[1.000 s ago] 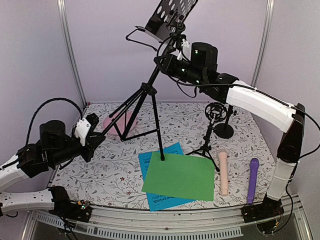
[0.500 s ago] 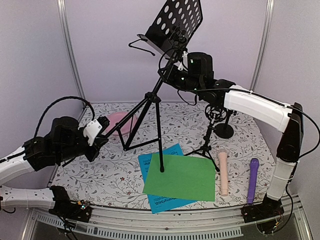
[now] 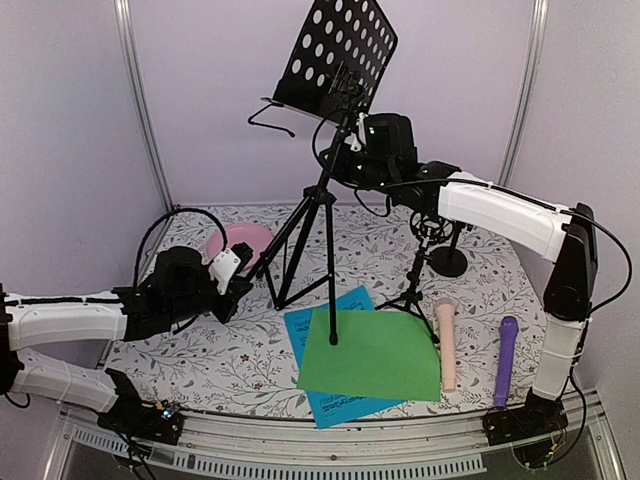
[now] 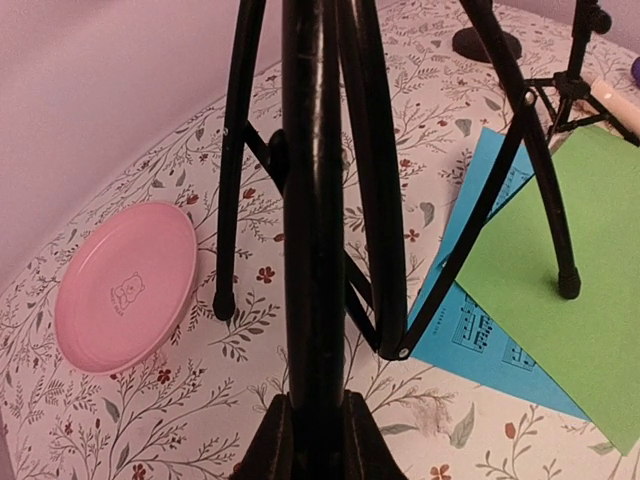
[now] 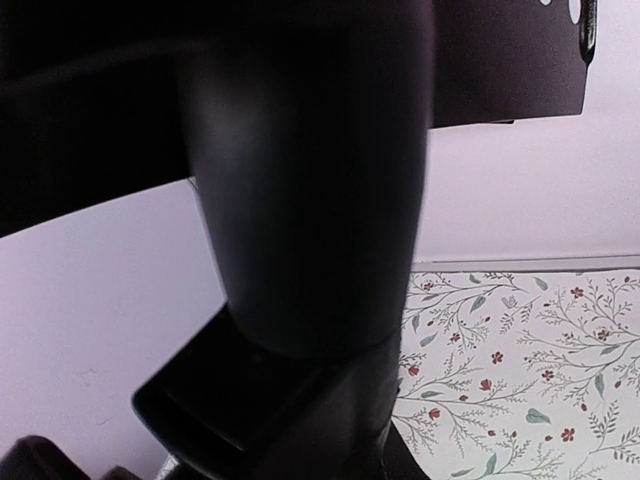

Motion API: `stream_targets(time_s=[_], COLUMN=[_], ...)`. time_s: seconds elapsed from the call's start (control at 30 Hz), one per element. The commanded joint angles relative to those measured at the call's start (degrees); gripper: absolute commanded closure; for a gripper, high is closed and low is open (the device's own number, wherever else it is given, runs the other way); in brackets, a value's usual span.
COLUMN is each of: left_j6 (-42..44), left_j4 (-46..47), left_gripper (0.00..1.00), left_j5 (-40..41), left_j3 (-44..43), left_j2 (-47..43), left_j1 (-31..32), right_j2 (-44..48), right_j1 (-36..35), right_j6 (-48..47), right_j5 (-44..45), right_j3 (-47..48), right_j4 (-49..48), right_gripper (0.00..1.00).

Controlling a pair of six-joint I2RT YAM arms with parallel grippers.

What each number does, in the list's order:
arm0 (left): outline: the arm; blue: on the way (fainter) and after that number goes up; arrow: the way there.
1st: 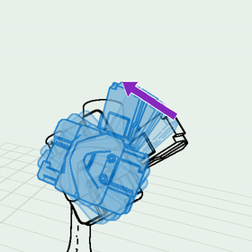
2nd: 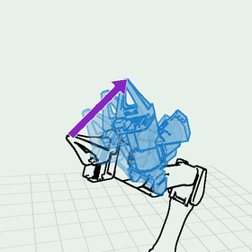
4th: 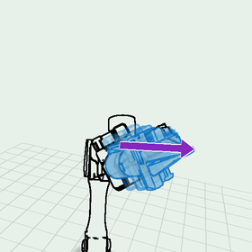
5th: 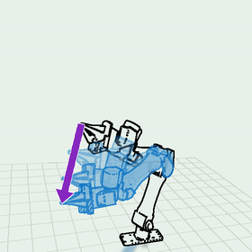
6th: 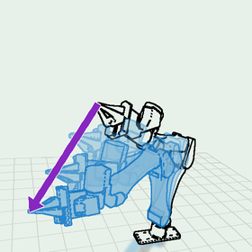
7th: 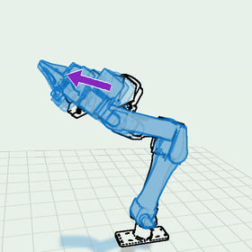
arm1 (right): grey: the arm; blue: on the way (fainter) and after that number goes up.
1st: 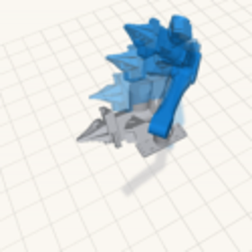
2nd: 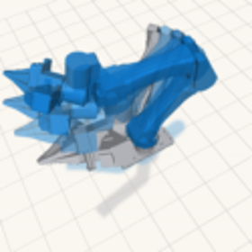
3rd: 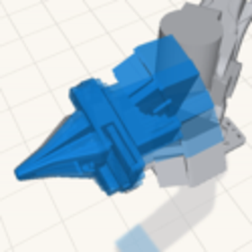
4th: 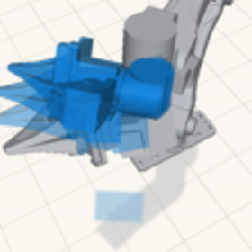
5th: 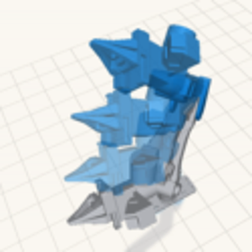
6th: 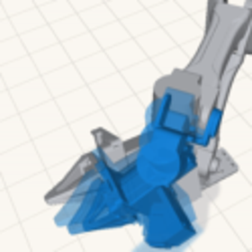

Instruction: Pack up the instrument practice props

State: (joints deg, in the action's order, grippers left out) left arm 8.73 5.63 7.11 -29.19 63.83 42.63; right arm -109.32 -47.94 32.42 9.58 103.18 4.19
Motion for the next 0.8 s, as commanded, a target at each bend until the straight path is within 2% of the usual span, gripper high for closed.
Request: stream_targets(time_s=[0.0, 0.17, 0.27, 0.4, 0.47, 0.63, 0.77], left_j6=[0.35, -0.65, -0.58, 0.64, 1.76, 1.99, -1.21], left_j4=[12.76, 15.24, 13.96, 2.08, -2.89, -12.69, -23.65], left_gripper=[1.0, 1.0, 1.0, 1.0, 1.0, 1.0, 1.0], left_j5=[-10.06, -10.0, -9.68, -5.85, -4.38, -6.97, -7.23], left_j3=[-0.96, -4.94, -7.76, -13.43, -13.47, -12.0, -14.56], left_j2=[9.71, 17.12, 16.66, 9.41, 3.45, -11.3, -15.85], left_j1=[0.02, 0.21, 0.65, 0.88, 0.74, 0.61, 0.77], right_j2=[-0.11, -1.72, -2.17, -3.26, -3.96, -4.76, -4.39], right_j1=[-4.88, -4.82, -4.83, -4.81, -4.91, -5.61, -7.6], right_j6=[3.97, 3.73, 4.75, 5.67, 5.7, 7.73, 9.75], right_j5=[-11.69, -12.6, -12.64, -11.85, -11.3, -9.94, -10.33], right_j3=[5.84, 9.3, 10.5, 15.29, 18.53, 22.63, 21.52], right_j4=[-7.55, -4.43, -3.63, -2.03, -0.34, 3.16, 3.6], right_gripper=[1.0, 1.0, 1.0, 1.0, 1.0, 1.0, 1.0])
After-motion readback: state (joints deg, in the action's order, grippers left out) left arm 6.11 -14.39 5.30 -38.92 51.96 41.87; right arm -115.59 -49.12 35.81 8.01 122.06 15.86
